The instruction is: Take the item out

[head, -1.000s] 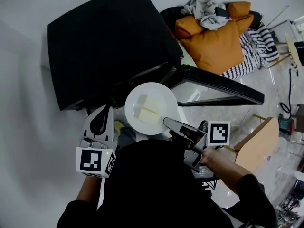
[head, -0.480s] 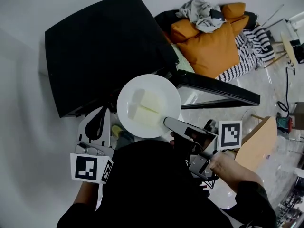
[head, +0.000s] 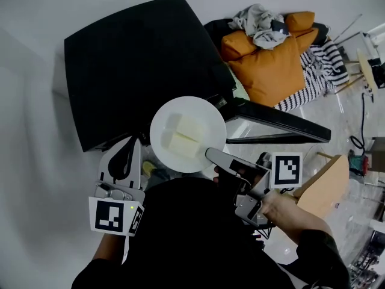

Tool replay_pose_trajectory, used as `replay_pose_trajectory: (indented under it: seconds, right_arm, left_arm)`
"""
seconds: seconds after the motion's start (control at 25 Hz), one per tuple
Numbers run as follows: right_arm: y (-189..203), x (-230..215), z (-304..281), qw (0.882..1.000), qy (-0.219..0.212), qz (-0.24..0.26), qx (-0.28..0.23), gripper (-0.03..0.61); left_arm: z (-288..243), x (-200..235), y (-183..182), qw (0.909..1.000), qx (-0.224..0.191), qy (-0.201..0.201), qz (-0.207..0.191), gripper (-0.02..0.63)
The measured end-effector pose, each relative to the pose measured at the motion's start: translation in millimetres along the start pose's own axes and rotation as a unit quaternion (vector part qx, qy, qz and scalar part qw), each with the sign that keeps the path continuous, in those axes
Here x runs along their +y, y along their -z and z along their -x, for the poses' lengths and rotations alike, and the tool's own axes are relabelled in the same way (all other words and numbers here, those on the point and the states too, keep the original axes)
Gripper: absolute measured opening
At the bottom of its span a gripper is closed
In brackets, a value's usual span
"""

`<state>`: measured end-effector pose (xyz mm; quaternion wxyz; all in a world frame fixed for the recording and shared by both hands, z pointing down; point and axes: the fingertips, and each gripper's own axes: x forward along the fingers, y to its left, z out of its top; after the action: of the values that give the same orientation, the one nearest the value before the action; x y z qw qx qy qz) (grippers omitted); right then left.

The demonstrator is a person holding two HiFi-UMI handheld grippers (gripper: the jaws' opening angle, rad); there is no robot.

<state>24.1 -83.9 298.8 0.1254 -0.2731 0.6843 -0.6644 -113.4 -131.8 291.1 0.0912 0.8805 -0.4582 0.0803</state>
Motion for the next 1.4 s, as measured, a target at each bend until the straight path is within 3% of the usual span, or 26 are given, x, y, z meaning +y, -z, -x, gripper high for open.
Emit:
replay_pose_trajectory:
  seconds: [0.52, 1.4]
  right_arm:
    - [-7, 0, -25, 1.000, 0.005, 0.024, 0.015, 0.018]
    - [-9, 6, -30, 1.000, -0.004, 0.018, 0.019, 0.018]
  left_arm:
    - [-7, 18, -1, 1.0000, -0.005, -0.006, 0.003, 0.008]
    - [-6, 16, -9, 1.0000, -0.006, -0.005, 0.003, 0.008]
